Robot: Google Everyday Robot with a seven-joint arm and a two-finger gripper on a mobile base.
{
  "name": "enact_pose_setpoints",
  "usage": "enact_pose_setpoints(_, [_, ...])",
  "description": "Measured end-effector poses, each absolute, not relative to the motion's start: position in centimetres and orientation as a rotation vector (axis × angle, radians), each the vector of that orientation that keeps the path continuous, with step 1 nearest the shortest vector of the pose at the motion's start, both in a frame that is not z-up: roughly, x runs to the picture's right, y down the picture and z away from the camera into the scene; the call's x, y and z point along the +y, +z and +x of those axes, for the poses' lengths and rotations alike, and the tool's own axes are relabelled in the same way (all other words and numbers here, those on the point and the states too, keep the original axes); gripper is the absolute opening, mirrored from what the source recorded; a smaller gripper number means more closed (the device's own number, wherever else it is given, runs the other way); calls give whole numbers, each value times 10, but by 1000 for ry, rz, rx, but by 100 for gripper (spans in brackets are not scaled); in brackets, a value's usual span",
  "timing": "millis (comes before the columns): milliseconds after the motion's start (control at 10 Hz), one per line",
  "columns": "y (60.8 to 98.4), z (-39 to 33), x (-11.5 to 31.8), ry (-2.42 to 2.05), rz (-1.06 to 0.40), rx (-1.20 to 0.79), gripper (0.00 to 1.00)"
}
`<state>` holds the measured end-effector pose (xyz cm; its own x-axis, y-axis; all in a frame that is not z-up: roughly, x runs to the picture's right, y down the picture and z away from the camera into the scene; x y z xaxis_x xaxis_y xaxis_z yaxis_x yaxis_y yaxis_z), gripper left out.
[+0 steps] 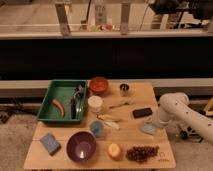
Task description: Place towel in table surface
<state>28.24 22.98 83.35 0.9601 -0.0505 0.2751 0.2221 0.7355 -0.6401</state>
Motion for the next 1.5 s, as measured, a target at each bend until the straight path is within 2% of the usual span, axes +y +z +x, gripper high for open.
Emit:
enact_pose_setpoints(400, [831,284,237,-144,-745,-242,73])
enact_pose_setpoints(500, [830,285,239,-142,-748,-241,69])
enact_pose_setpoints(700, [832,282,239,-145,-751,-243,51])
enact_pose_setpoints(1000, [833,281,238,-144,-758,-240,32])
enact_pose_setpoints(1300, [833,282,238,-143,-762,-239,30])
enact_pose_setpoints(1500, [833,282,238,-143,-763,-239,24])
